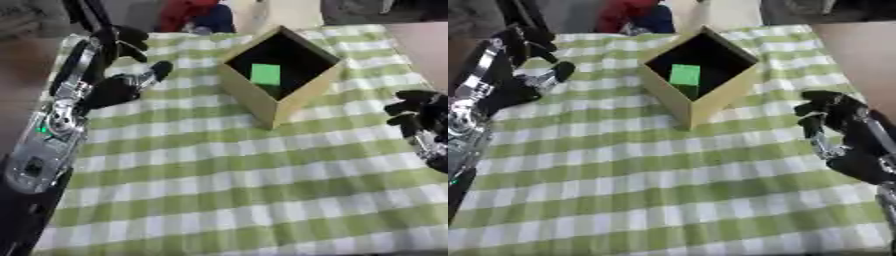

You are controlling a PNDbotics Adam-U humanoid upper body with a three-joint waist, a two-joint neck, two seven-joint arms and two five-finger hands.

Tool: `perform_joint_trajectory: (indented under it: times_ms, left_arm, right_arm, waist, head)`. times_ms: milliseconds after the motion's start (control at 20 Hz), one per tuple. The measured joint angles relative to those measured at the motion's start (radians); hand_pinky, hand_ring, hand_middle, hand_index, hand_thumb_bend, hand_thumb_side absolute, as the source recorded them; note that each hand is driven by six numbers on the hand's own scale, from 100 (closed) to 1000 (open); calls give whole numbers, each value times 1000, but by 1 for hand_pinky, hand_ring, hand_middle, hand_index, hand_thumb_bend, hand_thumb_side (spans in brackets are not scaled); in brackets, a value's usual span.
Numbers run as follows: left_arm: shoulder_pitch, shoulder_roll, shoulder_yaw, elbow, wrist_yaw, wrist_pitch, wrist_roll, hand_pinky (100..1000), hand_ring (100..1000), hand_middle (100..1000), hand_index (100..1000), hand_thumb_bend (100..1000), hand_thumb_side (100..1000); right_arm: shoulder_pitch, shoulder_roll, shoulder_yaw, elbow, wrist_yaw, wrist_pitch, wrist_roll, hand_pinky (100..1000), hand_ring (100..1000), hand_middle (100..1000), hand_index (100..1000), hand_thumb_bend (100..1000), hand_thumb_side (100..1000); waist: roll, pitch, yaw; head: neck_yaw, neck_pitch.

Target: Pick up objects on the table and place them in the box.

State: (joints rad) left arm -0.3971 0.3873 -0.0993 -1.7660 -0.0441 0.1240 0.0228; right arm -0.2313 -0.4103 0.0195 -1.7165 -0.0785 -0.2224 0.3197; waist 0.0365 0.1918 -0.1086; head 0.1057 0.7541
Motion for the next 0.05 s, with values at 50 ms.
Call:
perform_joint_trajectory:
  times_ms: [50]
  left_arm:
    - [8,-8,2,-3,2,1,2,841,595,573,709,587,346]
  right_arm:
    - [2,0,-2,-2,0,1,-2,694,783,613,830,100,339]
  waist:
    - [-1,0,1]
  head:
    - [3,2]
